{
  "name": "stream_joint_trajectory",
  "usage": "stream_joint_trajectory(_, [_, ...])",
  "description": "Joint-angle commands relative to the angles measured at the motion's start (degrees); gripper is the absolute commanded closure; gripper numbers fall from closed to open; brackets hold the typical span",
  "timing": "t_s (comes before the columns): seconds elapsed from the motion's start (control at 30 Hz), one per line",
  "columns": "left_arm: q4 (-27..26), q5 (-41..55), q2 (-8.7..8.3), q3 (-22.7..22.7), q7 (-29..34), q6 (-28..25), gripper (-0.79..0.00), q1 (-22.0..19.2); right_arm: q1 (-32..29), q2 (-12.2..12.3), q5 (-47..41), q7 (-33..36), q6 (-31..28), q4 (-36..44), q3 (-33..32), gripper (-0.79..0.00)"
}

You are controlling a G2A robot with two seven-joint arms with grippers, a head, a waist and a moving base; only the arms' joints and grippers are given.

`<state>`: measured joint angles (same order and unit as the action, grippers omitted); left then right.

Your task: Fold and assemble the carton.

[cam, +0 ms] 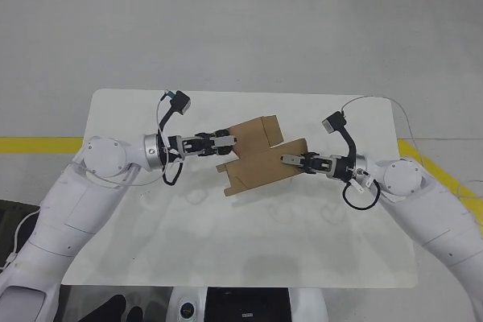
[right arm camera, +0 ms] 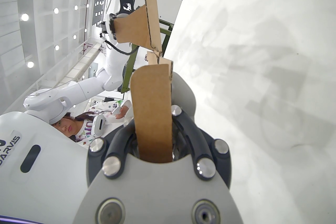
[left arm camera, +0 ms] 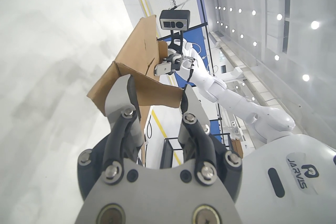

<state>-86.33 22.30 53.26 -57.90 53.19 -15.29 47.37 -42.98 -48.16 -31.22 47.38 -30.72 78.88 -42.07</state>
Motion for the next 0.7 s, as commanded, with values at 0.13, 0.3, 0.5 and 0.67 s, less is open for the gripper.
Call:
stream_joint_trajectory(0.13, [0.25, -3.34, 0.20, 0.07, 0.00, 0.74, -0.385, -0.40, -0.87, -0.24, 0.62, 0.48, 0.73, 0.20, -1.48, 0.000])
stream_joint_trajectory(0.3, [0.27, -4.16, 0.11, -1.03, -0.26, 0.99, -0.653, 0.46, -1.67, -0.49, 1.23, 0.84, 1.21, 0.27, -2.56, 0.000])
stream_joint_trajectory(0.5, [-0.46, -2.11, 0.13, -2.55, -0.40, 0.62, -0.650, 1.75, -2.03, -1.04, 1.92, 1.49, 1.74, 0.50, -3.43, 0.000])
stream_joint_trajectory(0.67, [-0.98, -1.12, 0.42, -2.51, 0.24, 0.68, -0.634, 1.78, -2.14, -1.54, 2.34, 2.02, 1.77, 0.43, -4.01, 0.000])
